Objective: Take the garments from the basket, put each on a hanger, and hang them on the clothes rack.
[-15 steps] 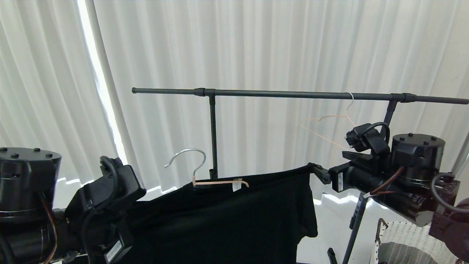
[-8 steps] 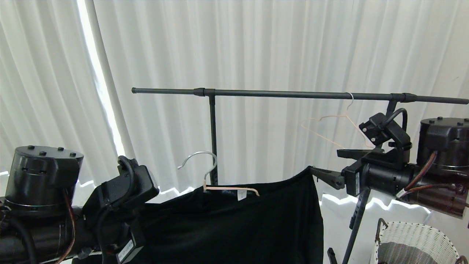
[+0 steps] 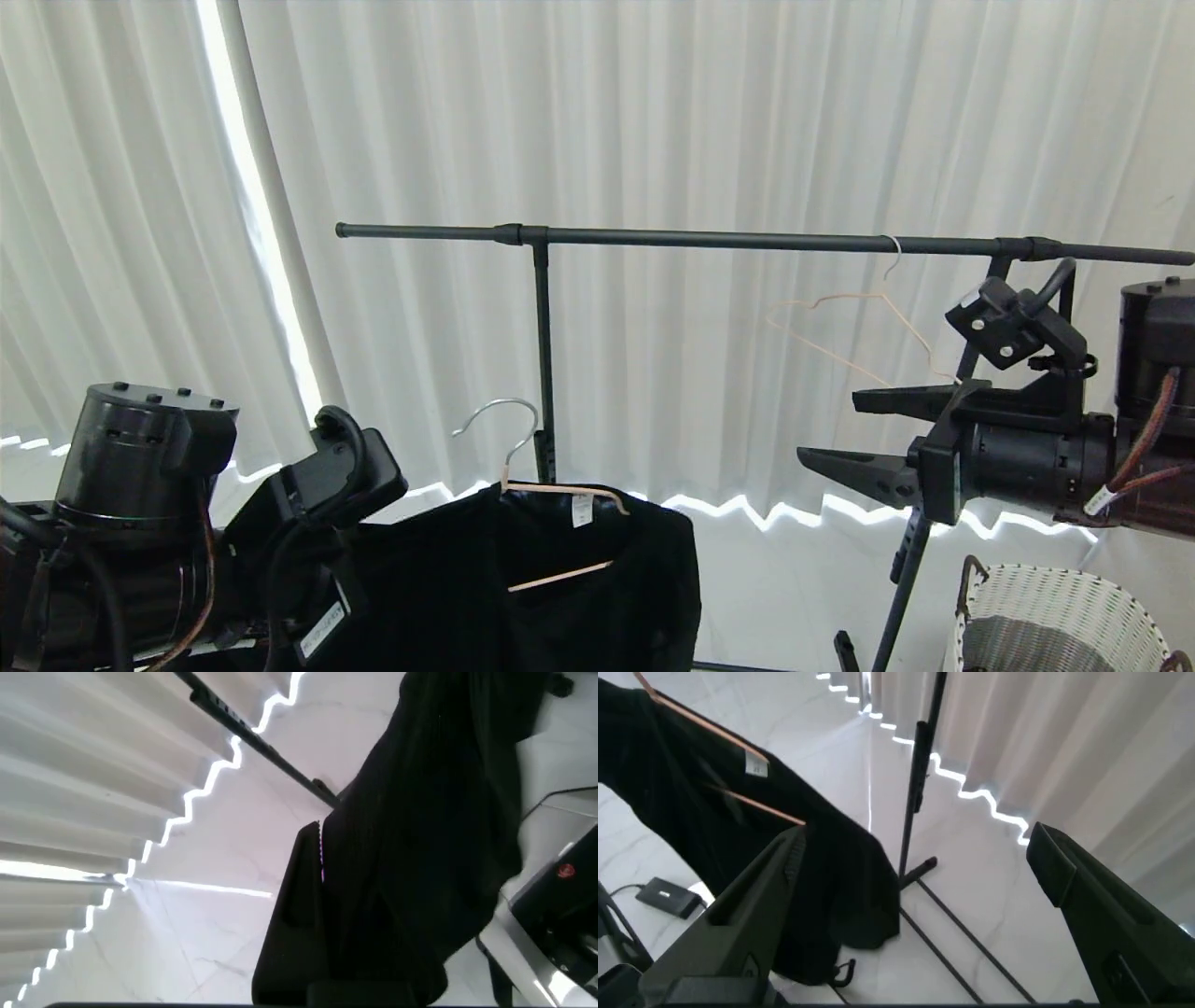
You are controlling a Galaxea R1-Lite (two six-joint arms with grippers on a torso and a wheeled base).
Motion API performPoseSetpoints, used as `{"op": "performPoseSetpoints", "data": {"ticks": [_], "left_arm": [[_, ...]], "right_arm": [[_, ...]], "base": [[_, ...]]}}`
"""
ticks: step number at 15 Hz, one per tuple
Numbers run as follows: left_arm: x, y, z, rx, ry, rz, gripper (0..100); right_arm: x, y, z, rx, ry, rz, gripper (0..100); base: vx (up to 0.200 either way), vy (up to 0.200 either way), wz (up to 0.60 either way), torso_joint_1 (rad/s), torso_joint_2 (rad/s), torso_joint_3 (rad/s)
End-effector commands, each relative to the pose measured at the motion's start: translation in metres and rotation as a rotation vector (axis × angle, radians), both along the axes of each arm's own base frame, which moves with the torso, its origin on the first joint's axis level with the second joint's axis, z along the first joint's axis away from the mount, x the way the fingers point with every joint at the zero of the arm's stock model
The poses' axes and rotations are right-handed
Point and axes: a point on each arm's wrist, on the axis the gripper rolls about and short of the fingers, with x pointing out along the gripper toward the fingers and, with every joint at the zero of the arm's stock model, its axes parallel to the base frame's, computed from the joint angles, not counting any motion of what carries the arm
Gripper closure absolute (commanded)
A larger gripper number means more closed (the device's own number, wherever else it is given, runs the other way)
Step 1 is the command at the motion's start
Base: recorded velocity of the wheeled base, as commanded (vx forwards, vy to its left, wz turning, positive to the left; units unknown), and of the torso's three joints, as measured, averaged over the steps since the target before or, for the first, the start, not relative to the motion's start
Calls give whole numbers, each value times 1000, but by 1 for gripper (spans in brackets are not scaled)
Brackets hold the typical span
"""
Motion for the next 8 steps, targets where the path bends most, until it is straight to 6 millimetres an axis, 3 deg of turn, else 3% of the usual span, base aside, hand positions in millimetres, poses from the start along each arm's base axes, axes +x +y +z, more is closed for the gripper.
{"op": "performPoseSetpoints", "data": {"ticks": [1, 4, 8], "left_arm": [[1, -2, 0, -18, 9, -29, 100], [0, -4, 5, -92, 9, -112, 100], [1, -15, 9, -116, -17, -177, 100]], "right_arm": [[-1, 0, 0, -3, -3, 3, 0], [-3, 8, -9, -126, -71, 88, 0], [-22, 54, -10, -165, -89, 294, 0]], "base": [[0, 0, 0, 0, 0, 0], [0, 0, 0, 0, 0, 0], [0, 0, 0, 0, 0, 0]]}}
